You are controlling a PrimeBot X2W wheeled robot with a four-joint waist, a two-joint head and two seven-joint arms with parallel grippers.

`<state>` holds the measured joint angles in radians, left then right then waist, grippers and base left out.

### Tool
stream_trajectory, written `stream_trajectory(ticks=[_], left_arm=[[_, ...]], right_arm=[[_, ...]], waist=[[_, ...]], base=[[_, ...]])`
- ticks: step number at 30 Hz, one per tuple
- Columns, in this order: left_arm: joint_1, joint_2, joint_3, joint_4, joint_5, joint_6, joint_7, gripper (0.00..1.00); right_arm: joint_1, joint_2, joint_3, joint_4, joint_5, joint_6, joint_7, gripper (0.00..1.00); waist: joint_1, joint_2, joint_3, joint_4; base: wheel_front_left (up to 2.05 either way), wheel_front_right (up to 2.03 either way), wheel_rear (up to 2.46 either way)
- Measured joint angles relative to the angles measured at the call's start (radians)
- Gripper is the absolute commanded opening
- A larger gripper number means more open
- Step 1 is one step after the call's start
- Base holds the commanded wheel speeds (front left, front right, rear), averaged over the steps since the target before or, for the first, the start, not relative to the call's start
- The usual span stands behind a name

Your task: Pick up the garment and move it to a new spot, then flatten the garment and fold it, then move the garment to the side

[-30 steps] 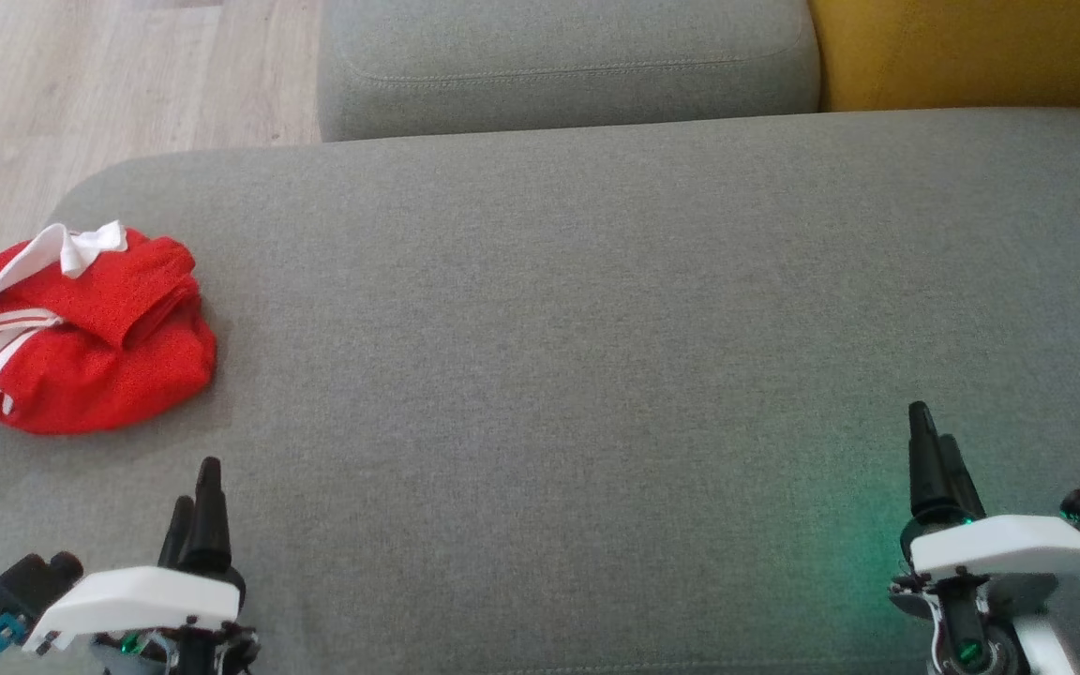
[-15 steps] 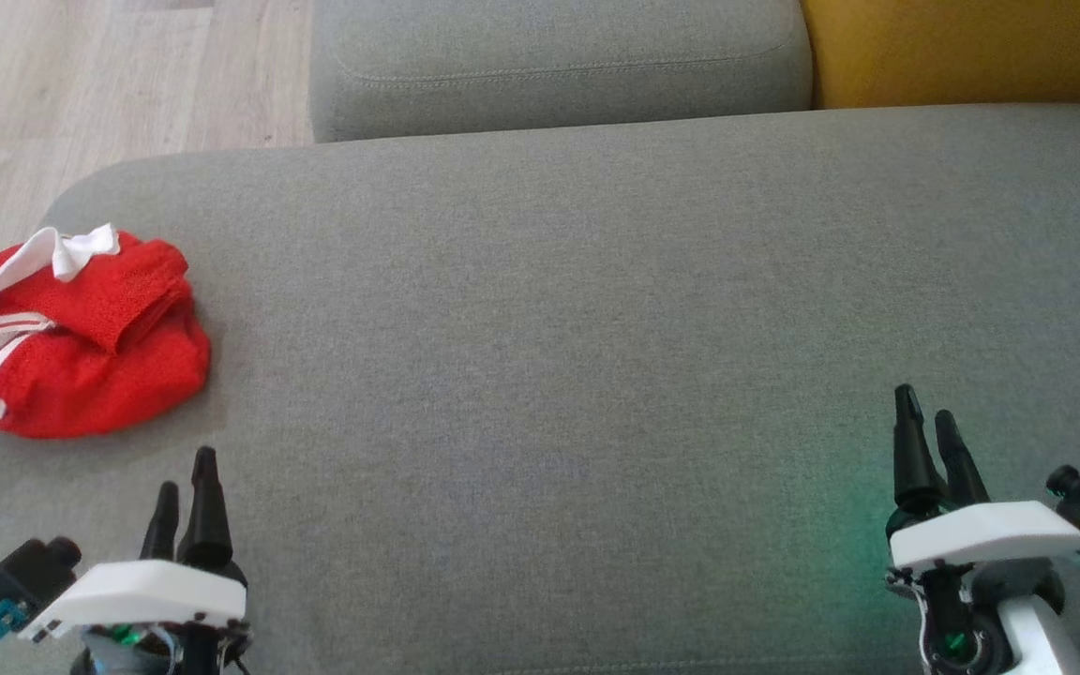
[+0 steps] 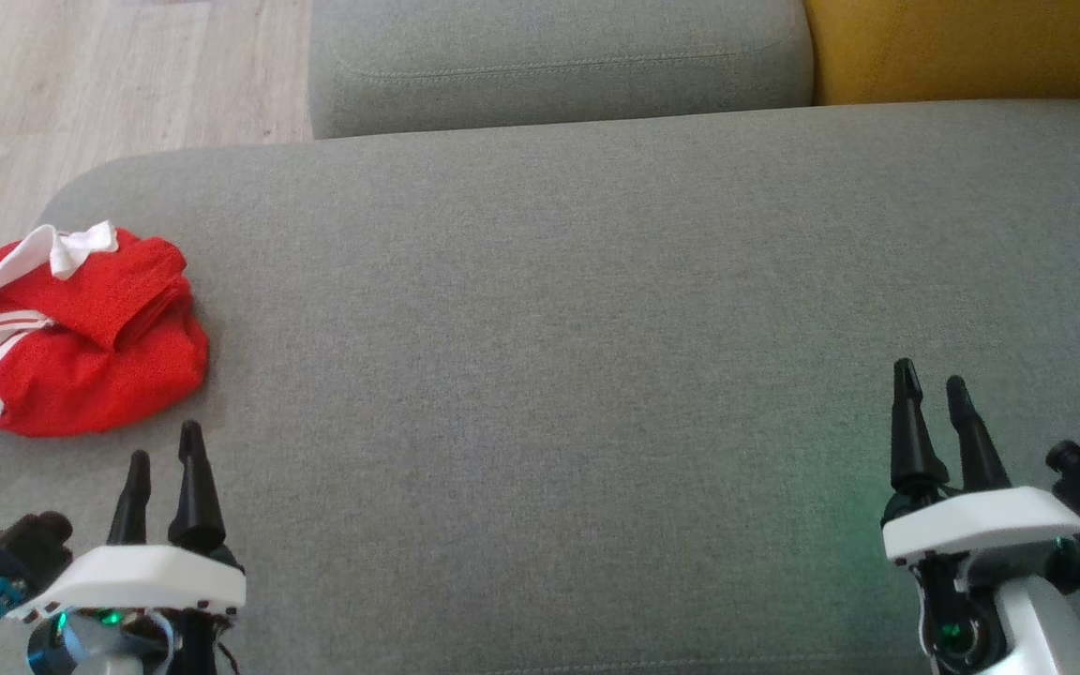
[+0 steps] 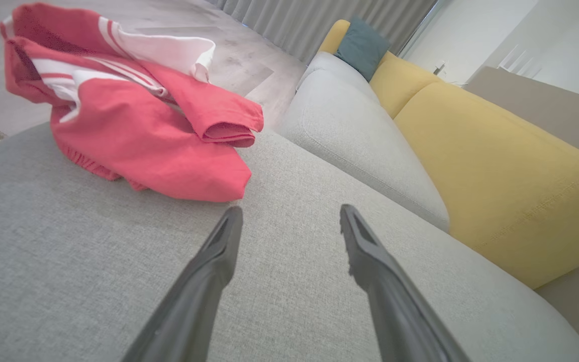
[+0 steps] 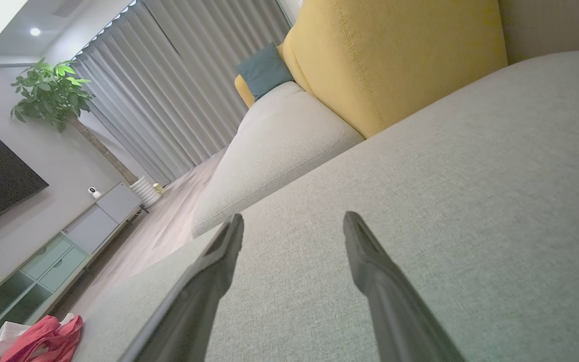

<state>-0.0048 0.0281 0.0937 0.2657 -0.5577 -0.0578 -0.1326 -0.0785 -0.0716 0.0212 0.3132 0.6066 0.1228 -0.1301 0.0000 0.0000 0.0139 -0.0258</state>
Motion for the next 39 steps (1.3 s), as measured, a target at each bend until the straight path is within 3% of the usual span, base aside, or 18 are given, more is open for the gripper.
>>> stream_trajectory(ticks=[17, 39], left_arm=[[-0.007, 0.005, 0.005, -0.023, 0.229, 0.016, -0.047, 1.0], [-0.025, 0.018, -0.005, 0.034, 0.499, 0.048, -0.108, 1.0]], right_arm=[[-0.034, 0.0, 0.022, -0.029, -0.208, 0.0, -0.048, 1.0], [-0.069, -0.002, 0.04, 0.041, -0.469, 0.0, -0.111, 1.0]], waist=[[0.0, 0.0, 0.003, -0.007], [0.0, 0.0, 0.002, -0.024]], base=[[0.0, 0.0, 0.0], [0.0, 0.0, 0.0]])
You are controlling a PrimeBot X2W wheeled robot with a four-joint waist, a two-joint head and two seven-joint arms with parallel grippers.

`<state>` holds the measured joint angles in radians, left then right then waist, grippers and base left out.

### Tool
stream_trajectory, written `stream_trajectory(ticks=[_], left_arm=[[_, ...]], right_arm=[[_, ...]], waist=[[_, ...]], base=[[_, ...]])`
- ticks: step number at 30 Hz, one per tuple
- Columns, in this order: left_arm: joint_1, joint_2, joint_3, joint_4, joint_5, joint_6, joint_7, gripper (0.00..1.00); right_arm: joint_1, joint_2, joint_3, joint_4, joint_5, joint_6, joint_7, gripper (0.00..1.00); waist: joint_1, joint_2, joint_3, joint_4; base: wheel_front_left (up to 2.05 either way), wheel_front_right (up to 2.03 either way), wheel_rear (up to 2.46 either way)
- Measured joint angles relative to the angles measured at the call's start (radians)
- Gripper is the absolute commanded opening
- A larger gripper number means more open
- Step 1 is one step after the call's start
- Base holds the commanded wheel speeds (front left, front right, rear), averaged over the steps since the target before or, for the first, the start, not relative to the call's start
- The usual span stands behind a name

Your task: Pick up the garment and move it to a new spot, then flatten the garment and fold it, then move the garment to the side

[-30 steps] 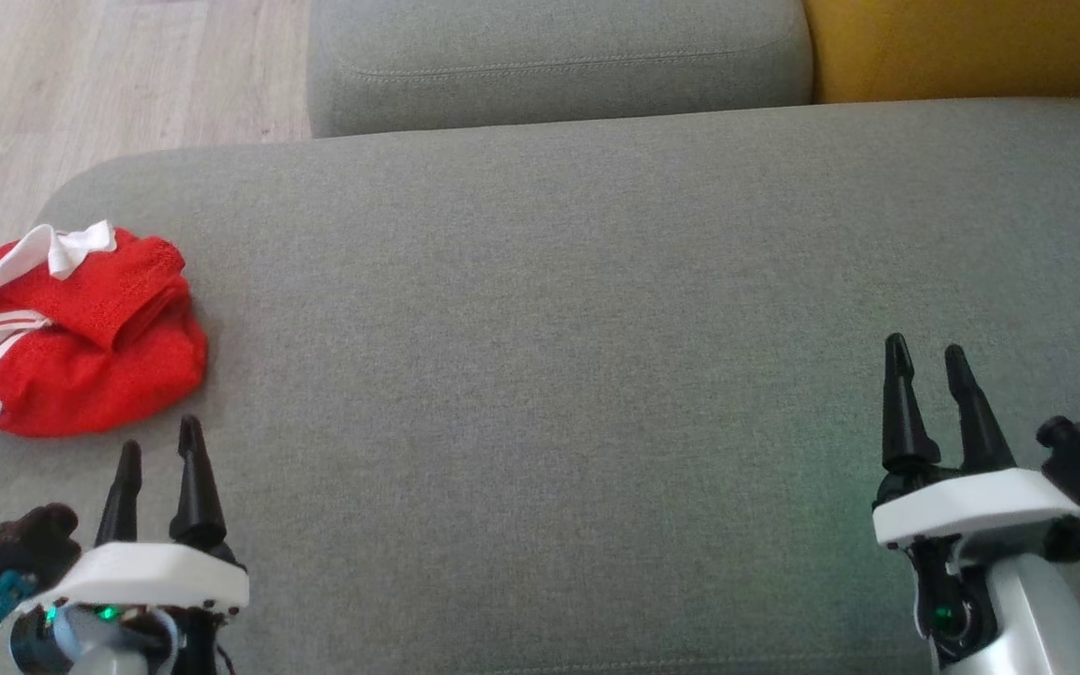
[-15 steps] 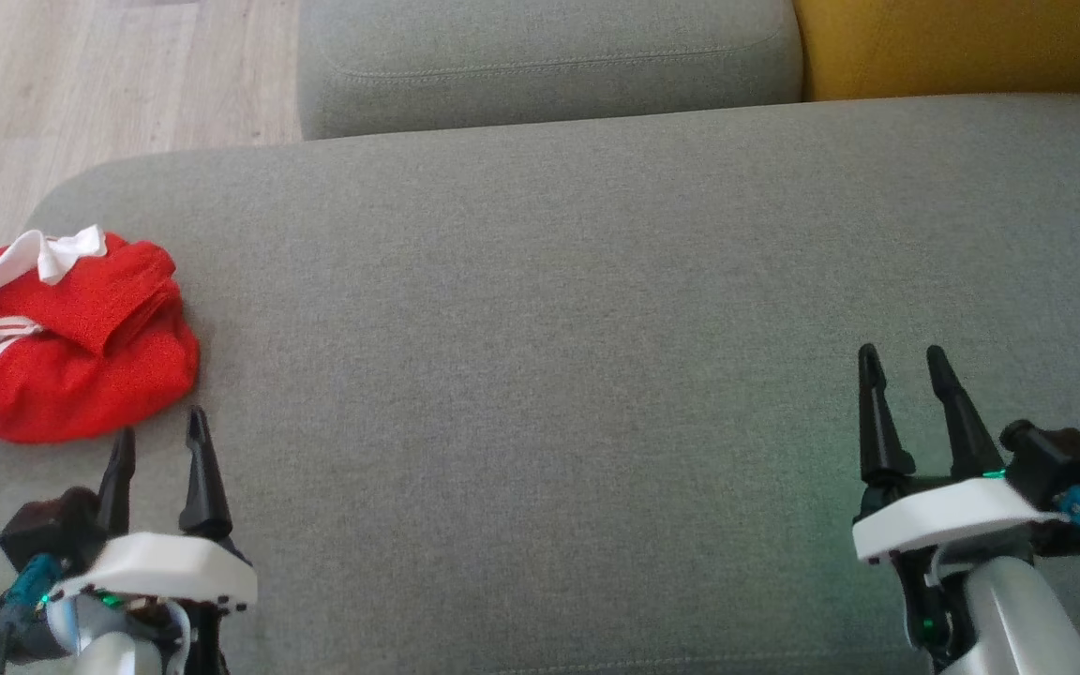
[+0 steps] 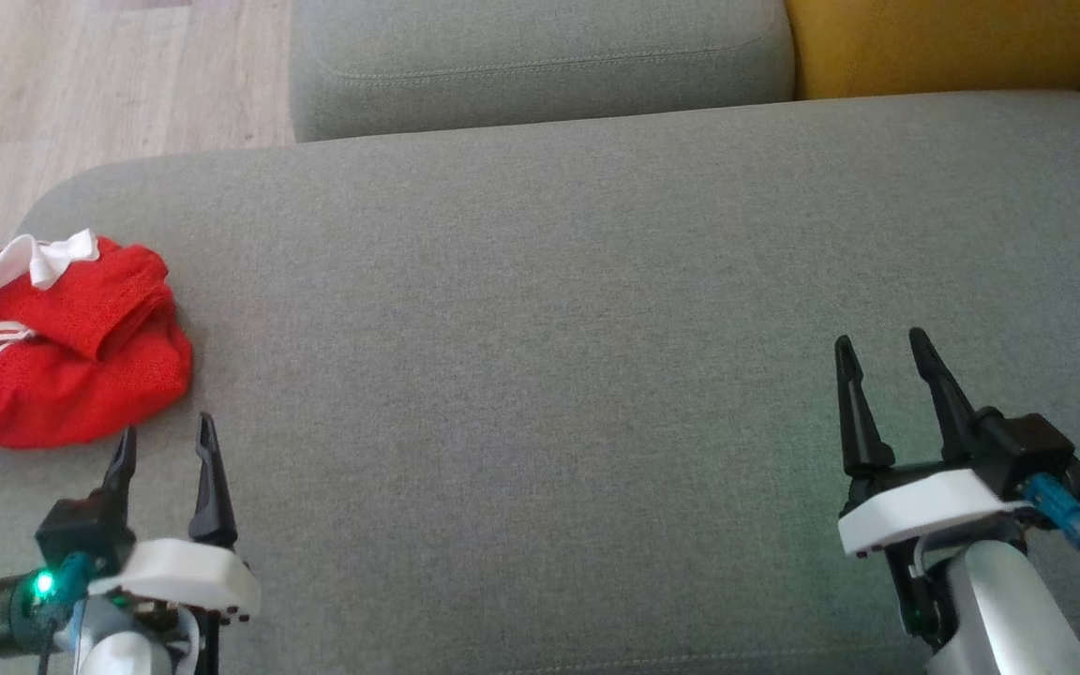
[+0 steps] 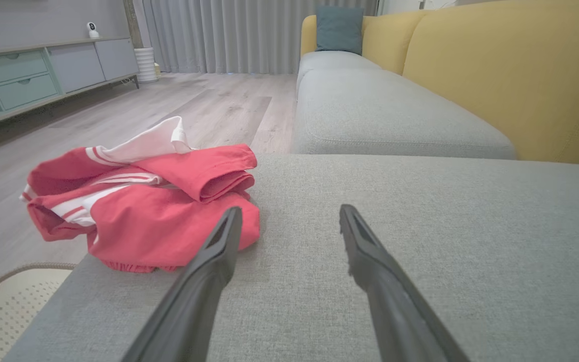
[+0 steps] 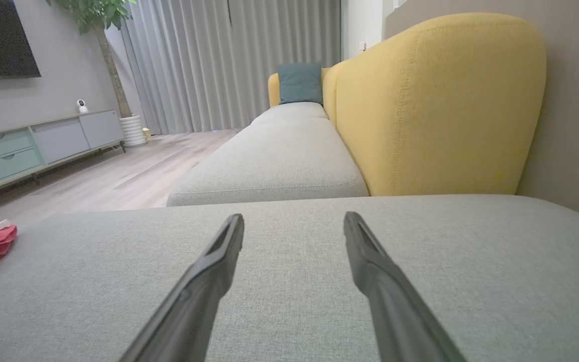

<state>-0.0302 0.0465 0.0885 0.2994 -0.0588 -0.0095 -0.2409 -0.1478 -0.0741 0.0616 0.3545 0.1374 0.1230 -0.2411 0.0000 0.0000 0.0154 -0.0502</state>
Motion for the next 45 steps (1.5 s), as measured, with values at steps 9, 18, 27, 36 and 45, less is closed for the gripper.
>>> stream_trajectory(ticks=[9, 18, 27, 36, 45], left_arm=[[-0.004, 0.001, 0.018, 0.027, 0.023, 0.0, -0.008, 1.0], [-0.006, 0.001, 0.022, 0.035, 0.022, -0.001, -0.008, 1.0], [-0.006, 0.0, 0.024, 0.047, 0.018, -0.01, -0.008, 1.0], [-0.006, -0.004, 0.025, 0.057, 0.018, -0.019, -0.008, 1.0], [-0.019, -0.006, 0.025, 0.042, 0.005, -0.044, -0.009, 1.0]], right_arm=[[-0.007, 0.0, -0.012, 0.028, -0.027, 0.0, -0.01, 1.0], [-0.007, 0.0, -0.021, 0.074, -0.023, 0.0, -0.01, 1.0], [-0.007, 0.001, -0.029, 0.095, -0.023, 0.0, -0.01, 1.0], [-0.007, 0.001, -0.031, 0.096, -0.023, 0.0, -0.01, 1.0], [-0.007, 0.001, -0.003, 0.095, -0.022, 0.0, -0.01, 1.0]], waist=[[0.0, 0.0, 0.001, -0.006], [0.0, 0.0, -0.006, -0.01], [0.0, 0.0, -0.011, -0.009], [0.0, 0.0, -0.009, 0.013], [0.0, 0.0, 0.002, 0.122]], base=[[0.0, 0.0, 0.0], [0.0, 0.0, 0.0], [0.0, 0.0, 0.0], [0.0, 0.0, 0.0], [0.0, 0.0, 0.0]])
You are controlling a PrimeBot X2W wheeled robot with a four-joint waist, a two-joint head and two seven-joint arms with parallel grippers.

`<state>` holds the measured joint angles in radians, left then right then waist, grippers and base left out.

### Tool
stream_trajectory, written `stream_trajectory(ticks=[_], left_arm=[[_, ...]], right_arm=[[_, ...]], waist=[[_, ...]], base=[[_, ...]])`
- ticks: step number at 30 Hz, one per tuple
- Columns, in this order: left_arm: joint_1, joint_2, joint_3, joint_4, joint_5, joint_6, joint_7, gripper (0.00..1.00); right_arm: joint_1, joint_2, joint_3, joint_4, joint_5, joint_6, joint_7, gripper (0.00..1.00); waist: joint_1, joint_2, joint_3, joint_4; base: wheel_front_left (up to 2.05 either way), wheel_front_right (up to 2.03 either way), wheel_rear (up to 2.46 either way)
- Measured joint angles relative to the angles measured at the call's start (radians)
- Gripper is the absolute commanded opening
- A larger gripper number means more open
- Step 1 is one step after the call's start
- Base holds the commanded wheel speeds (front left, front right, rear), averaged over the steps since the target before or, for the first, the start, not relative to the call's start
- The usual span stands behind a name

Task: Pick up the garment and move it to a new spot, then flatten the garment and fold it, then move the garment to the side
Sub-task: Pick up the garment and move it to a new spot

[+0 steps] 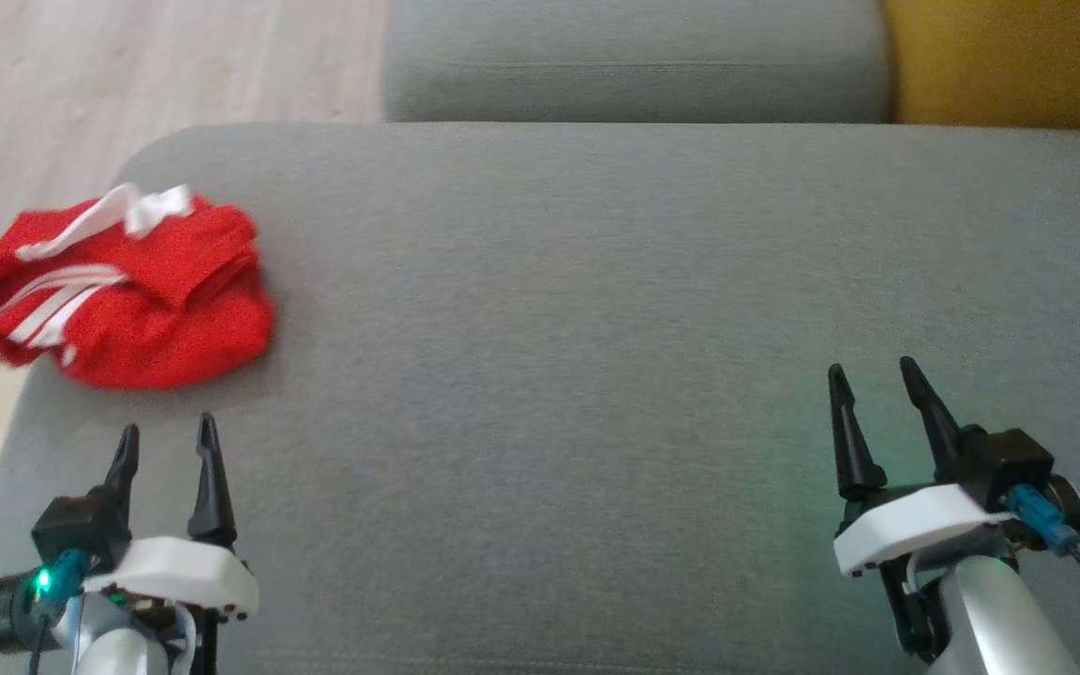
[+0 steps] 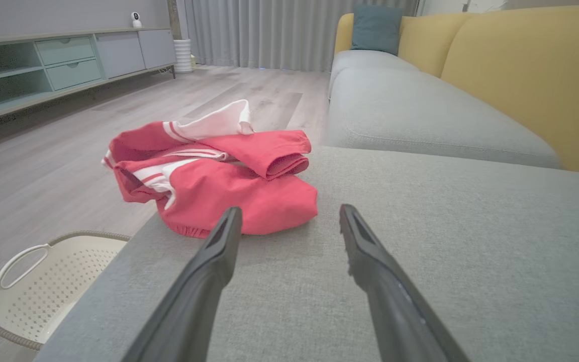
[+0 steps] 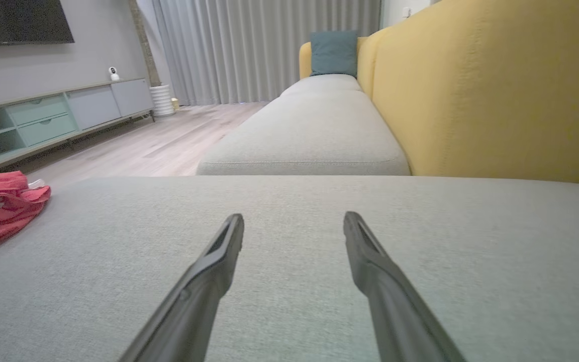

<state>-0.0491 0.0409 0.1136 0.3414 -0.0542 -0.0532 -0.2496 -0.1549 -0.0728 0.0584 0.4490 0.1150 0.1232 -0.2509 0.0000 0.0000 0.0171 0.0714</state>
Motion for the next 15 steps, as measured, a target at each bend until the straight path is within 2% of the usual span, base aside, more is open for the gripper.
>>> stream_trajectory(ticks=[8, 15], left_arm=[[-0.035, -0.003, -0.009, -0.021, -0.01, 0.007, 0.0, 1.0], [-0.038, -0.004, 0.03, -0.023, -0.01, 0.03, 0.0, 1.0]], right_arm=[[-0.026, 0.004, 0.036, 0.001, 0.002, 0.0, 0.0, 1.0], [-0.048, 0.009, 0.042, 0.001, 0.01, 0.0, 0.0, 1.0]], waist=[[0.0, 0.0, 0.017, 0.152], [0.0, 0.0, 0.023, 0.272]], base=[[0.0, 0.0, 0.0], [0.0, 0.0, 0.0]])
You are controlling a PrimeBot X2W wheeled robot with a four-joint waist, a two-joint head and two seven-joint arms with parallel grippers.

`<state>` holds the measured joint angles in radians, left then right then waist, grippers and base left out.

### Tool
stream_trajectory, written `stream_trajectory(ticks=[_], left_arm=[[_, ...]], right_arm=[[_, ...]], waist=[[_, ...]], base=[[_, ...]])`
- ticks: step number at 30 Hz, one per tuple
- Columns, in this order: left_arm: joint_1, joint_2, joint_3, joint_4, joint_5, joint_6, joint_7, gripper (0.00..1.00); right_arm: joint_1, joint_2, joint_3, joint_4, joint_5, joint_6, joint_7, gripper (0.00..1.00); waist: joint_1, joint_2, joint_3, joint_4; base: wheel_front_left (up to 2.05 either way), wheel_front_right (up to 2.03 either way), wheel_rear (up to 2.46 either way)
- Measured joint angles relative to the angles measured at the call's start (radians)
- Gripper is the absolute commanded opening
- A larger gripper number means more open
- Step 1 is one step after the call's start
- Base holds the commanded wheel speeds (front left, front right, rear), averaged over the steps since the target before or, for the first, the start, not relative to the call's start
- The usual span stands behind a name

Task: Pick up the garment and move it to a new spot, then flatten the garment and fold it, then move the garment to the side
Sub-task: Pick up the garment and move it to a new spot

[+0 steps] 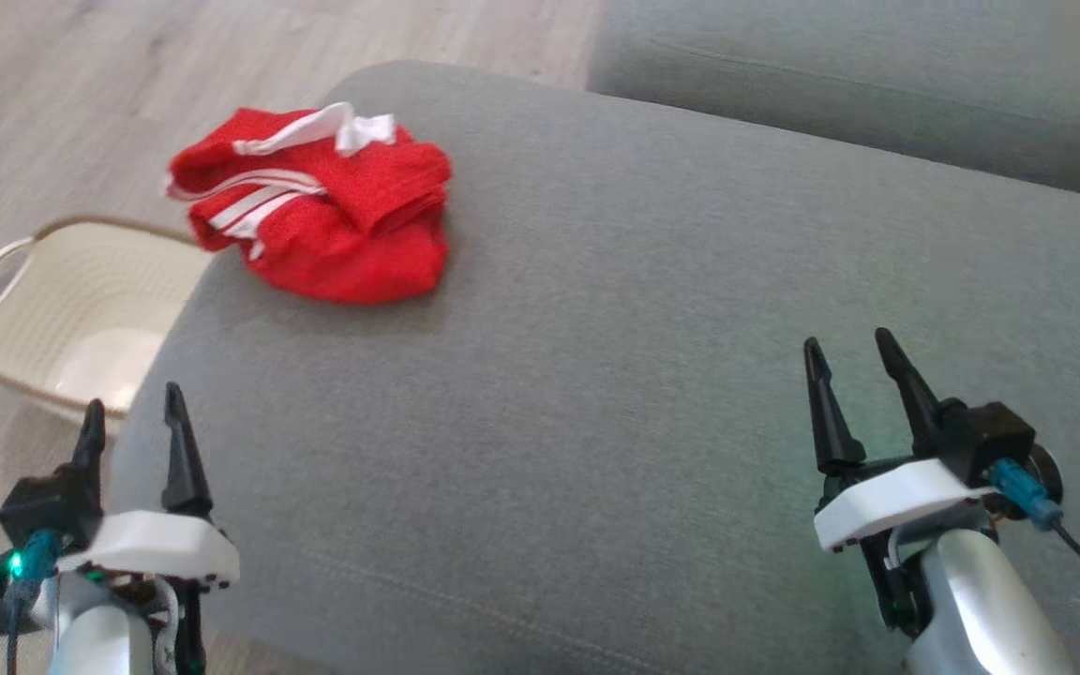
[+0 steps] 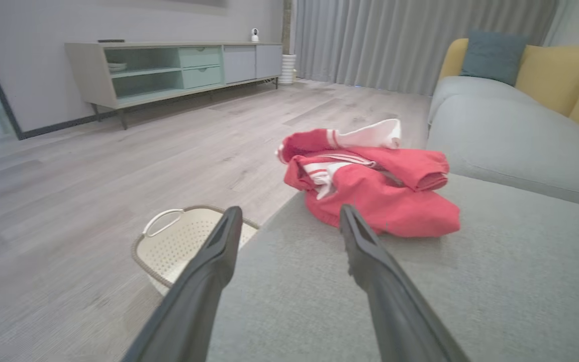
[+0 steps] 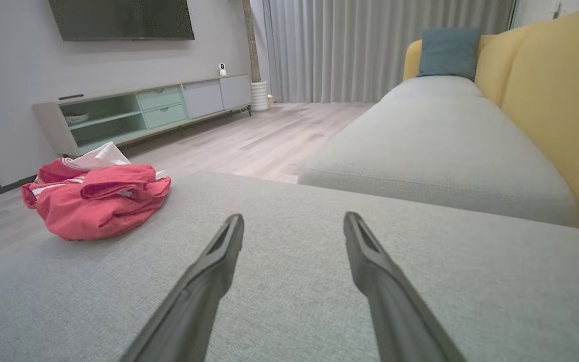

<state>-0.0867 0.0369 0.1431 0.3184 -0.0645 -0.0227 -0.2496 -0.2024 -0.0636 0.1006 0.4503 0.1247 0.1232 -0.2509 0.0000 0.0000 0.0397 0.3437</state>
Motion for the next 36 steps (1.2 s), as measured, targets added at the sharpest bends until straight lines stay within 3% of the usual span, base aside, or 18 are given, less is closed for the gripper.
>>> stream_trajectory(ticks=[10, 15, 26, 36], left_arm=[[0.0, -0.002, 0.005, -0.002, 0.0, 0.015, 0.0, 1.0], [0.014, -0.002, 0.056, -0.027, -0.018, 0.033, 0.0, 1.0], [0.026, -0.004, 0.064, -0.044, -0.027, 0.049, 0.0, 1.0], [-0.028, 0.002, 0.056, 0.054, -0.024, -0.015, 0.0, 1.0]], right_arm=[[0.007, -0.002, -0.038, -0.001, -0.003, 0.0, 0.0, 1.0], [-0.019, 0.0, 0.016, 0.012, -0.003, 0.0, 0.0, 1.0], [-0.078, -0.011, 0.054, 0.041, 0.002, 0.0, 0.0, 1.0], [-0.047, -0.016, 0.006, 0.017, -0.002, 0.0, 0.0, 1.0]], waist=[[0.0, 0.0, 0.016, 0.148], [0.0, 0.0, 0.039, 0.198], [0.0, 0.0, 0.068, 0.208], [0.0, 0.0, 0.06, 0.161]], base=[[0.0, 0.0, 0.0], [0.0, 0.0, 0.0], [0.0, 0.0, 0.0], [0.0, 0.0, 0.0]])
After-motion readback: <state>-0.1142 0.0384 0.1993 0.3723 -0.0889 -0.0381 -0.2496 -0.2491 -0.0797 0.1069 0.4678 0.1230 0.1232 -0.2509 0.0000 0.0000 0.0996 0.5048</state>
